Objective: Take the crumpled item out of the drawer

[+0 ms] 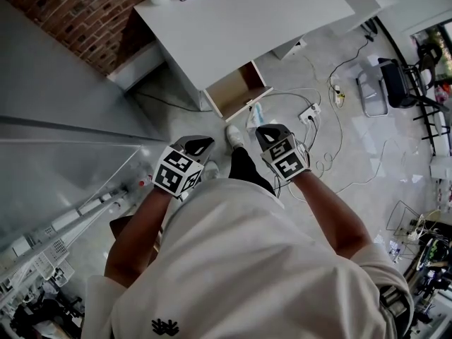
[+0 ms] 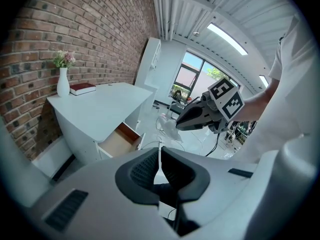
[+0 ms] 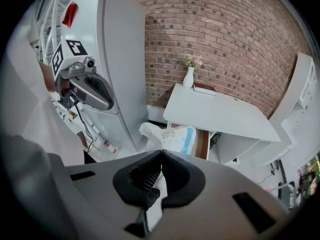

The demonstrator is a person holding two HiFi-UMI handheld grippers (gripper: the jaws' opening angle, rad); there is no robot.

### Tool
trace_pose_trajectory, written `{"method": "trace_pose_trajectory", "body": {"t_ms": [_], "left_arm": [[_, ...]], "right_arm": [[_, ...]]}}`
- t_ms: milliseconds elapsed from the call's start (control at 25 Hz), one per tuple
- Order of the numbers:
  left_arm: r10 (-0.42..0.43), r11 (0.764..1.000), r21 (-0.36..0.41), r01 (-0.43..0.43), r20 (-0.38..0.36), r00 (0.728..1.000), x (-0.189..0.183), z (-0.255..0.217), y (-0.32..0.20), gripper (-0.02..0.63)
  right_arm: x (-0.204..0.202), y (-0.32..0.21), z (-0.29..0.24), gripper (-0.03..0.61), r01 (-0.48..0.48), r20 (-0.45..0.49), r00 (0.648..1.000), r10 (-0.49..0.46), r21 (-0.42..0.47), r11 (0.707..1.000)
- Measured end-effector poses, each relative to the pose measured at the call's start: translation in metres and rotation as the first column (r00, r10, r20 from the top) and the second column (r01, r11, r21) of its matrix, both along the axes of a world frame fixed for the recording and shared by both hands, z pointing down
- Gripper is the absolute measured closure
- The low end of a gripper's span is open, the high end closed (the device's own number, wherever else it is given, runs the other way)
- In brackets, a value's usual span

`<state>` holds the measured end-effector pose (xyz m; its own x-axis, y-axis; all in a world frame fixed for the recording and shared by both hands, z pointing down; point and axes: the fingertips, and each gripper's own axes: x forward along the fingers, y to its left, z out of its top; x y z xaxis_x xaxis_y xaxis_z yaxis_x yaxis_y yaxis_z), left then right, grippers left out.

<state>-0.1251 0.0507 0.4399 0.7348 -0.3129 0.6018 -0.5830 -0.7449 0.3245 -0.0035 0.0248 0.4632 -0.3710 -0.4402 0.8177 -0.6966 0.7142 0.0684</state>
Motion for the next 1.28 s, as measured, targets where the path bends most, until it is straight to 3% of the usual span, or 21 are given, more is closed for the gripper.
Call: {"method": "trace_pose_trajectory", "body": {"t_ms": [1280], "left_arm": [[-0.017, 1.0, -0.025, 0.017, 0.002, 1.0, -0.002, 0.01, 0.016, 0.583]], "right_arm": [[0.0, 0.019, -0.003, 0.549, 0.014, 0.009, 1.0, -0.014, 0.011, 1.0]]}}
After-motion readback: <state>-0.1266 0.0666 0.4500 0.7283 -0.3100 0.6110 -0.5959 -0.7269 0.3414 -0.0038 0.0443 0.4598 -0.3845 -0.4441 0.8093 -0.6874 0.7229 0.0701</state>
